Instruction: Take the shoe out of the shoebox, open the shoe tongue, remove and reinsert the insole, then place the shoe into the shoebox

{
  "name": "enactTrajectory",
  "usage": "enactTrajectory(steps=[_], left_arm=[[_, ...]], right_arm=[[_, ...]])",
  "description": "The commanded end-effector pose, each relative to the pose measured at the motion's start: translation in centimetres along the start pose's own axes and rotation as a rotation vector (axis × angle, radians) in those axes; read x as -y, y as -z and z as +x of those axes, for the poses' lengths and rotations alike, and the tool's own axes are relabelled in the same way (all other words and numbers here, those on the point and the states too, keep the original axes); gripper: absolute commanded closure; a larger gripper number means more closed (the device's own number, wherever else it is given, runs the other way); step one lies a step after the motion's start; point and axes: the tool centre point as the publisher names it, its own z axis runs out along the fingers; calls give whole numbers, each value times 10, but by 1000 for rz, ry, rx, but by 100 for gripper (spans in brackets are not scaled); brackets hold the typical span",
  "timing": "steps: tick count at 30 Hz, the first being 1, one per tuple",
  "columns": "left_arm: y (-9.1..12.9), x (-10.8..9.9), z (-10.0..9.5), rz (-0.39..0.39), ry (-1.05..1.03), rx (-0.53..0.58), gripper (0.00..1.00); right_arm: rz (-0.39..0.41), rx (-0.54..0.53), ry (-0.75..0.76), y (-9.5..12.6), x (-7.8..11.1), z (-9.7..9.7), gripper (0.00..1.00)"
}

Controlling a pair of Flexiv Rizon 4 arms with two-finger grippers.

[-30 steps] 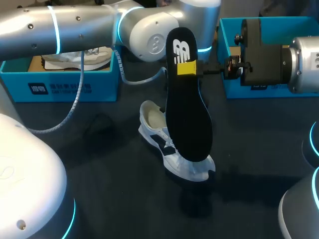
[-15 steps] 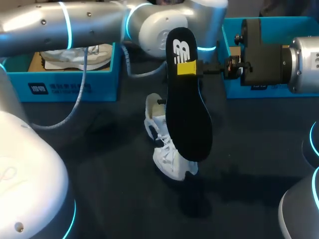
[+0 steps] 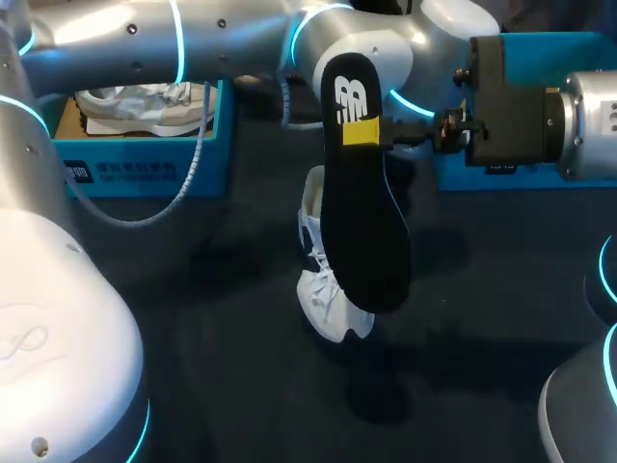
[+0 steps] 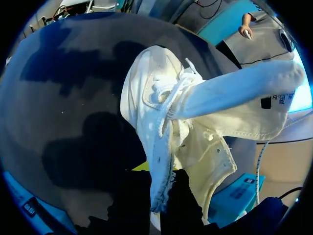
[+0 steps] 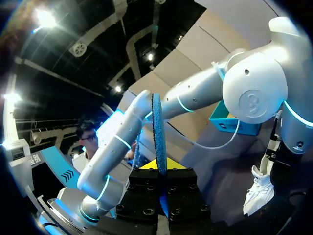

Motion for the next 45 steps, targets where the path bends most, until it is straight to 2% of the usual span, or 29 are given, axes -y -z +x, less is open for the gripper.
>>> enactTrajectory(steps=[1, 8, 15, 21, 22, 23, 25, 35, 40, 45], left_arm=[[-1, -6, -8, -11, -9, 8, 100], [-9, -14, -22, -19, -45, 5, 100], [-26, -7, -30, -55, -77, -16, 100], [-33, -2, -33, -64, -55, -13, 100], [-33, -1, -33, -60, -55, -11, 64], [-33, -1, -33, -59, -50, -11, 13], [-31, -1, -31, -46, -44, 4, 1], [6, -8, -25, -73, -29, 145, 0], [32, -14, -18, -73, -32, 276, 0], [54, -22, -15, -41, -24, 403, 0]], right_arm=[[0, 1, -1, -4, -1, 0, 100], [0, 1, -1, -4, -1, 0, 100], [0, 1, -1, -4, -1, 0, 100], [0, 1, -1, -4, -1, 0, 100], [0, 1, -1, -4, -1, 0, 100], [0, 1, -1, -4, -1, 0, 100], [0, 1, -1, -4, -1, 0, 100], [0, 1, -1, -4, -1, 0, 100], [0, 1, -1, -4, -1, 0, 100], [0, 1, -1, -4, -1, 0, 100]])
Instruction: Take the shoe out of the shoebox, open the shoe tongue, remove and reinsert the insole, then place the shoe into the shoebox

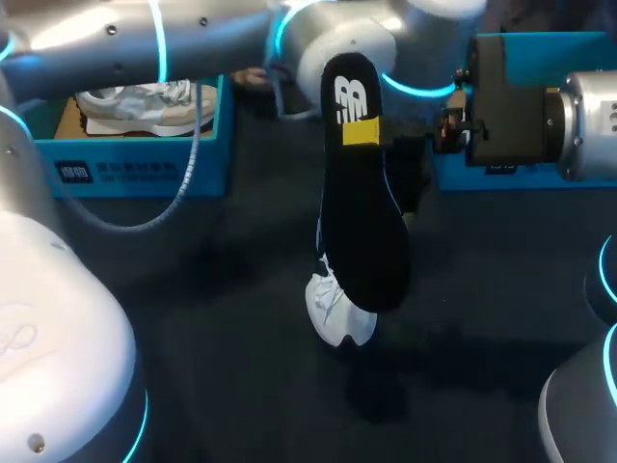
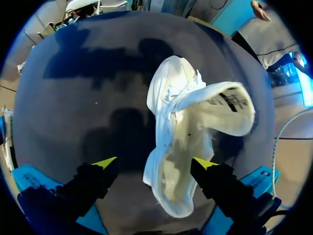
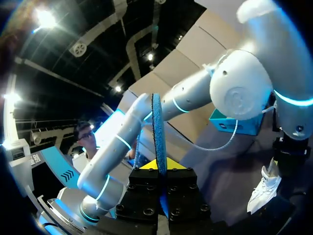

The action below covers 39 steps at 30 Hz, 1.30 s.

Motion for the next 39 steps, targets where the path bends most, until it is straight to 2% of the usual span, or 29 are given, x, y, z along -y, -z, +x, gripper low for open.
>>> enactTrajectory(steps=[1, 6, 11, 15, 22, 25, 35, 39], left_arm=[[21, -5, 15, 37, -9, 214, 0], [43, -8, 18, 57, -5, 371, 0], [60, -6, 20, 53, -11, 480, 0], [71, -2, 25, 46, -18, 537, 0], [101, 1, 32, 58, -23, 704, 0], [115, 3, 36, 64, -31, 773, 0], [140, 20, 54, 74, -101, 907, 0], [150, 31, 69, 31, -124, 964, 0]], right_arm=[[0, 1, -1, -4, -1, 0, 100], [0, 1, -1, -4, -1, 0, 100], [-140, 142, -83, 18, -9, -13, 100], [-152, 220, -140, 29, -18, -24, 100], [-184, 223, -212, 43, -37, -43, 100], [-234, 204, -284, 53, -40, -55, 100], [-226, 213, -463, 75, -50, -89, 100], [-225, 213, -550, 82, -54, -103, 100]])
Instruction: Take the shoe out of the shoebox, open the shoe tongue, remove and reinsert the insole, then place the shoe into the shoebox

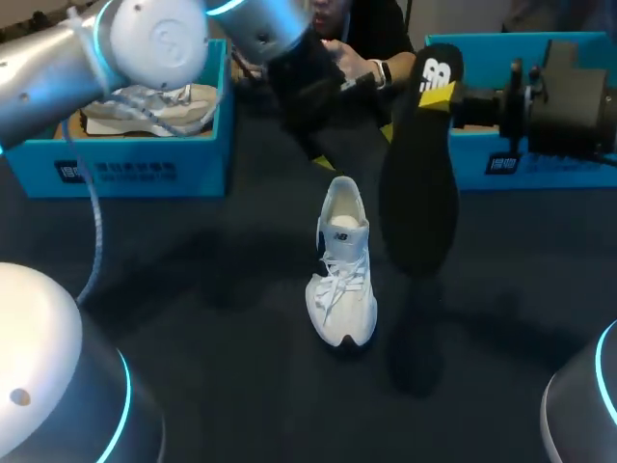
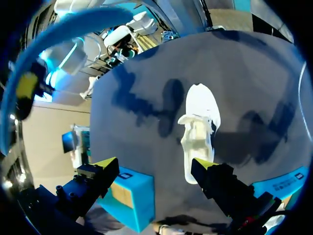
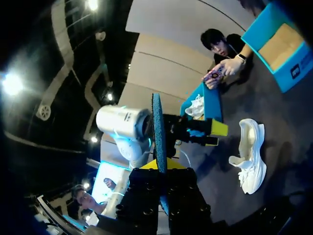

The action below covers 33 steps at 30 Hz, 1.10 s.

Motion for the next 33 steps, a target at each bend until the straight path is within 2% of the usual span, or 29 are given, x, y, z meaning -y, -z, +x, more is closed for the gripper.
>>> enactTrajectory(steps=[1, 7, 11, 13, 30, 31, 33], left_arm=[[22, 23, 13, -49, -28, 281, 0], [43, 36, 18, -85, -63, 354, 0], [50, 40, 19, -104, -72, 373, 0], [53, 41, 18, -123, -77, 368, 0], [55, 42, 18, -125, -103, 350, 0], [54, 41, 20, -109, -79, 400, 0], [54, 39, 20, -128, -78, 442, 0]], right_arm=[[26, 24, -65, 0, -12, -9, 100], [17, 67, -148, -1, -32, -25, 100], [23, 80, -188, -4, -43, -33, 100], [-3, 102, -222, -4, -48, -39, 100], [-3, 102, -222, -4, -48, -39, 100], [-3, 102, -222, -4, -48, -39, 100], [-3, 102, -222, -4, -48, -39, 100]])
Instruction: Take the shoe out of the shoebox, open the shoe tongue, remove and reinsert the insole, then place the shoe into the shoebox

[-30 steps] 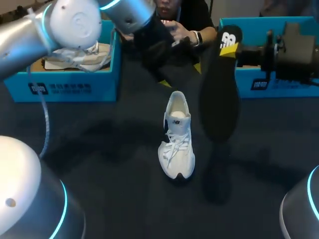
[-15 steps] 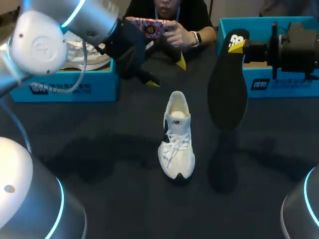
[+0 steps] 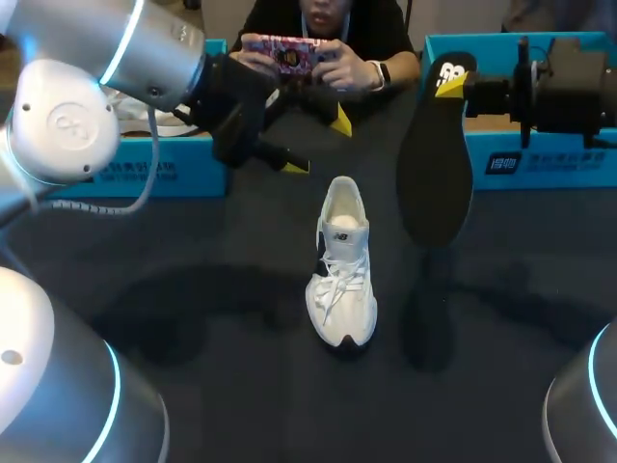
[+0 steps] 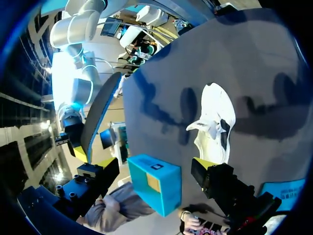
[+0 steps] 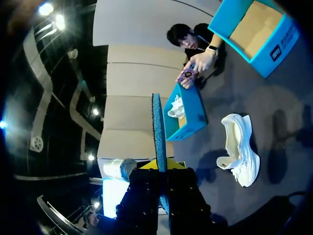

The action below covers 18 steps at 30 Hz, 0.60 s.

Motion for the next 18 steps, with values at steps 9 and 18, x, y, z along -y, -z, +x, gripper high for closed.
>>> enactTrajectory(steps=[9, 18], left_arm=[[7, -10, 1, -40, -2, 292, 0], [9, -7, -6, -16, 7, 395, 0]], right_arm=[[-83, -41, -197, -4, -27, -9, 100], [8, -48, -247, -29, -46, -8, 100]])
